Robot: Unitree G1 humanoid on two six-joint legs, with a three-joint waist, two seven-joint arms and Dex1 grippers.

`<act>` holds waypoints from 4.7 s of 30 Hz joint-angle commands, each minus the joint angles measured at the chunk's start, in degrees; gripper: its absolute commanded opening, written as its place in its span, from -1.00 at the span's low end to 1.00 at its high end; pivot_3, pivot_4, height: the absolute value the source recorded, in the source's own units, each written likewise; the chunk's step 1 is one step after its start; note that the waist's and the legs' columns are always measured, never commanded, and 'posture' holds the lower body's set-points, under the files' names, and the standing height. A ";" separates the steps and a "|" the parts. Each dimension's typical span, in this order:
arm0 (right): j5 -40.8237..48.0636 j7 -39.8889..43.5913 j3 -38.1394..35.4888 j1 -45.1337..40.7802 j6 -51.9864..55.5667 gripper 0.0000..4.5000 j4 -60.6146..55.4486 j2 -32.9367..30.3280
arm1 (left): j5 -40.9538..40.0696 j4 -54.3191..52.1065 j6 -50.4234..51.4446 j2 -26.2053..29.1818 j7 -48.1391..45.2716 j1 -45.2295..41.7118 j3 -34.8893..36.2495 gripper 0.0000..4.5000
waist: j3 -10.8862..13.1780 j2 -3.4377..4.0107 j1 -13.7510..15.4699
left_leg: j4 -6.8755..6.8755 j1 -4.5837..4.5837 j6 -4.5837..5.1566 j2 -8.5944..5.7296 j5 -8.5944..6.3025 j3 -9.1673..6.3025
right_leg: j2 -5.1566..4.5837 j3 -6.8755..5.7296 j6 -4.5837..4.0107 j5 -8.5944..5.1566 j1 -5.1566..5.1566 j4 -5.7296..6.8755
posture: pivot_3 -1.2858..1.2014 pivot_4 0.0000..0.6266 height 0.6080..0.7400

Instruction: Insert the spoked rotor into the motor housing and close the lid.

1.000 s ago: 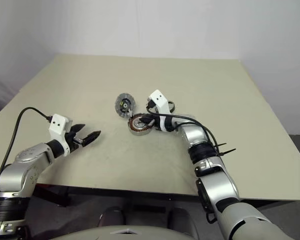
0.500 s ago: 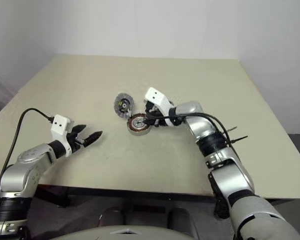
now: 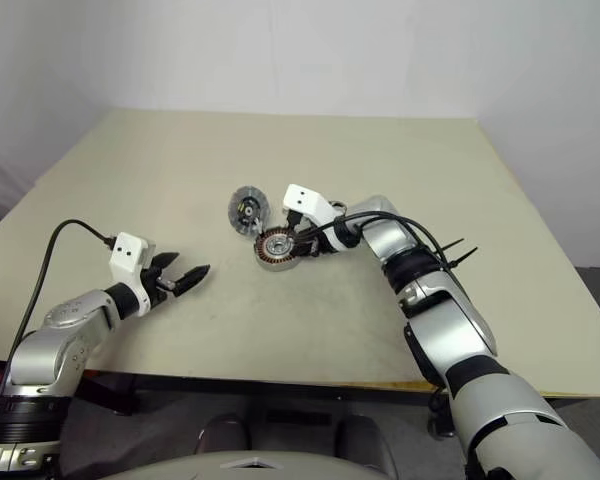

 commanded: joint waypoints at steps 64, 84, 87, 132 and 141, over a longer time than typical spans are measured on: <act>-1.85 1.59 -2.65 -0.63 1.76 -0.31 0.49 5.67 | -0.05 -2.30 -1.27 0.36 0.76 0.65 2.15 1.00 | -0.01 -0.01 0.05 | 0.04 0.02 0.08 0.02 0.00 0.00 | 0.00 -0.01 -0.02 0.00 0.01 0.05 | 0.03 -1.00 1.00; -1.46 0.05 -3.42 -1.34 0.55 -0.31 2.60 6.76 | 0.03 -2.77 -1.35 0.08 0.83 1.19 1.84 1.00 | -0.01 -0.01 0.03 | 0.04 0.06 0.07 0.02 0.01 0.00 | 0.00 -0.01 -0.02 0.00 0.03 0.05 | 0.03 -1.00 1.00; -1.67 -0.29 -3.34 -1.25 0.25 -0.31 3.28 6.57 | 0.04 -2.69 -1.30 0.06 0.78 0.95 1.68 1.00 | -0.01 -0.02 0.03 | 0.04 0.07 0.07 0.02 0.01 0.00 | 0.00 -0.01 -0.02 0.00 0.03 0.04 | 0.03 -1.00 1.00; 0.22 -3.05 -3.75 1.72 0.50 -0.31 -3.38 8.27 | 0.44 -2.13 -1.14 0.32 0.40 0.62 1.30 1.00 | -0.01 -0.02 0.05 | 0.04 0.11 0.08 0.02 0.01 -0.01 | 0.00 -0.03 -0.02 0.00 0.00 0.01 | 0.03 -1.00 1.00; -0.80 -5.58 -3.67 1.22 -1.18 -0.31 2.37 8.19 | 0.40 -2.50 -1.08 0.59 0.35 1.03 1.55 1.00 | -0.02 -0.03 0.08 | 0.04 0.15 0.07 0.02 0.01 -0.01 | -0.01 -0.02 -0.02 0.00 0.06 0.05 | 0.03 -1.00 1.00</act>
